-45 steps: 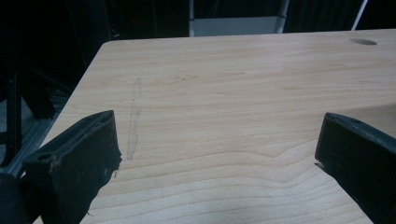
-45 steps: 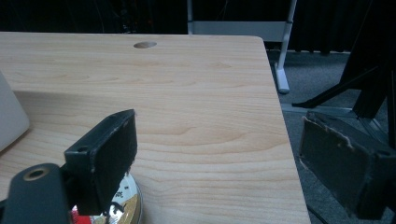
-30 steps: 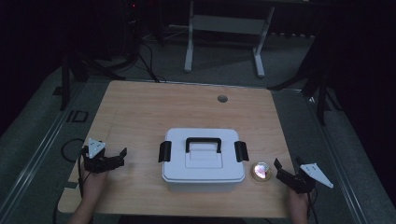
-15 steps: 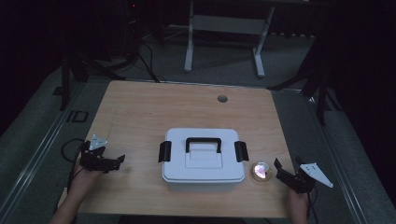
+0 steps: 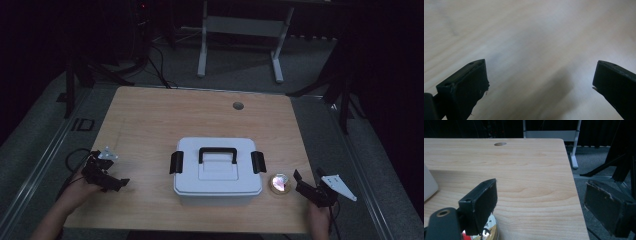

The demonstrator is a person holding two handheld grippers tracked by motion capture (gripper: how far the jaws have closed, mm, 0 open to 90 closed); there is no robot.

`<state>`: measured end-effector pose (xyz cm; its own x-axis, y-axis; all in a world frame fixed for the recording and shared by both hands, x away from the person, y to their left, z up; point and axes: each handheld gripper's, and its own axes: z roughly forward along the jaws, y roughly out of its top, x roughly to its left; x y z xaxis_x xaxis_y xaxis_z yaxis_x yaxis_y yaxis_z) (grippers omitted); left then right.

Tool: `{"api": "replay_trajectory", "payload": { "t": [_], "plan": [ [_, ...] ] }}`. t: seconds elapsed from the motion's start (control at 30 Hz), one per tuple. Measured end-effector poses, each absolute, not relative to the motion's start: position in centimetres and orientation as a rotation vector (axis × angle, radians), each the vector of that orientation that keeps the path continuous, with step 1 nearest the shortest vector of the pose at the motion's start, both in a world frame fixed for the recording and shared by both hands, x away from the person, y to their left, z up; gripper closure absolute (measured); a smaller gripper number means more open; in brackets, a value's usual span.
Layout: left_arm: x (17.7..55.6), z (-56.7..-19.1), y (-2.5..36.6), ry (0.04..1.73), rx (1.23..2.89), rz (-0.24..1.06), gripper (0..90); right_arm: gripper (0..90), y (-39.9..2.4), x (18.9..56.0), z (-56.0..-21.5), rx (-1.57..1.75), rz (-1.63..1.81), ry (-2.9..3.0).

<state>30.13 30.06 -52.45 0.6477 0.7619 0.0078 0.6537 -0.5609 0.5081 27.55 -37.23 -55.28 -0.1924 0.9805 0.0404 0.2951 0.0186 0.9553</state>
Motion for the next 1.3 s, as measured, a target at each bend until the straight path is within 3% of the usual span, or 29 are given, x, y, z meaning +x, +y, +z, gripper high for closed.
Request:
{"api": "replay_trajectory", "payload": {
  "t": [0.07, 0.63, 0.87, 1.07, 1.3],
  "plan": [
    [30.1, -52.4, 30.0, 1.053, 2.442, 0.23, 0.0, 11.5, -37.2, 27.5, -55.3, 1.335, 1.205, 1.579],
    [29.1, -51.0, 29.5, 0.69, 2.864, -0.038, 2.7, 11.5, -37.2, 27.6, -55.3, 1.337, 1.2, 1.584],
    [28.9, -50.4, 29.1, 0.625, 2.935, -0.062, 2.7, 11.4, -37.2, 27.6, -55.3, 1.337, 1.201, 1.584],
    [28.9, -49.4, 28.9, 0.553, 2.995, 0.087, 2.9, 11.5, -37.2, 27.6, -55.3, 1.339, 1.204, 1.584],
    [29.1, -48.1, 28.8, 0.527, 2.999, 0.037, 3.4, 11.4, -37.2, 27.6, -55.3, 1.34, 1.205, 1.583]
  ]
}}
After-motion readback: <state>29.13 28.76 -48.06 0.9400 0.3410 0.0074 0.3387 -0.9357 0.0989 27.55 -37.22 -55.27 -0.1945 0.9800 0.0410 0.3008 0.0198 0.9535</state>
